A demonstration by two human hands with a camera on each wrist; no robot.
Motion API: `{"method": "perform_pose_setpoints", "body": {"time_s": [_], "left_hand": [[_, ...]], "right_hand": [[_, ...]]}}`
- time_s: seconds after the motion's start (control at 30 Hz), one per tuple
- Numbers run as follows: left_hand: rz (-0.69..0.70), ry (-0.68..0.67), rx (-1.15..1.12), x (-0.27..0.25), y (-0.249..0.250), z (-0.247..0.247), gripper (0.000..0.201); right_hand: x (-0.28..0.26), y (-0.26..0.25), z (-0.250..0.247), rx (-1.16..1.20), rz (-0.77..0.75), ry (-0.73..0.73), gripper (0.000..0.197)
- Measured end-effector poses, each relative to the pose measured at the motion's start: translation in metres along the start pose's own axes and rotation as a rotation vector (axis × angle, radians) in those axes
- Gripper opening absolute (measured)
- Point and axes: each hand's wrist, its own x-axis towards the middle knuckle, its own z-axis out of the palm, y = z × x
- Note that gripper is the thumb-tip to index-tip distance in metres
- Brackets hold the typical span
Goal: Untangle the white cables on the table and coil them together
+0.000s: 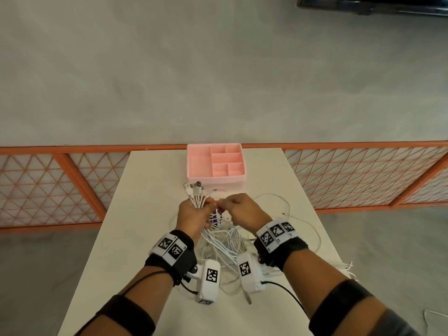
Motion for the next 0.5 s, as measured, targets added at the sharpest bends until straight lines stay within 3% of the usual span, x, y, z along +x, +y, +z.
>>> {"method": "perform_pose_setpoints", "body": {"time_s": [0.1,0.17,0.23,0.33,0.4,0.5], "left_hand": [[-0.116,-0.107,-0.112,0.0,-0.002,-0.007,0.015],[-0.181,-0.108,-0.14,0.001,-0.008,-0.013,0.015],[-0.191,-0.101,-0.115,0.0,-0.013,-0.017,0.011],[-0.155,-0.118,-0.092,-0.001,-0.011,-0.015,0.007],[-0.128,-0.096,-0.075,0.001,-0.007,-0.013,0.007],[-0.084,-0.048,-0.021,0.002,-0.003,-0.013,0.004]], "right_hand": [[0.002,-0.008,-0.01,0.165,-0.042,0.114,0.037],[0.005,-0.02,-0.027,0.36,-0.093,0.28,0.037],[0.008,-0.037,-0.052,0.64,-0.172,0.447,0.035],[0.009,-0.048,-0.073,0.919,-0.218,0.536,0.034],[0.01,-0.039,-0.074,0.843,-0.16,0.566,0.031],[0.012,-0.019,-0.072,0.216,0.065,0.485,0.026]]}}
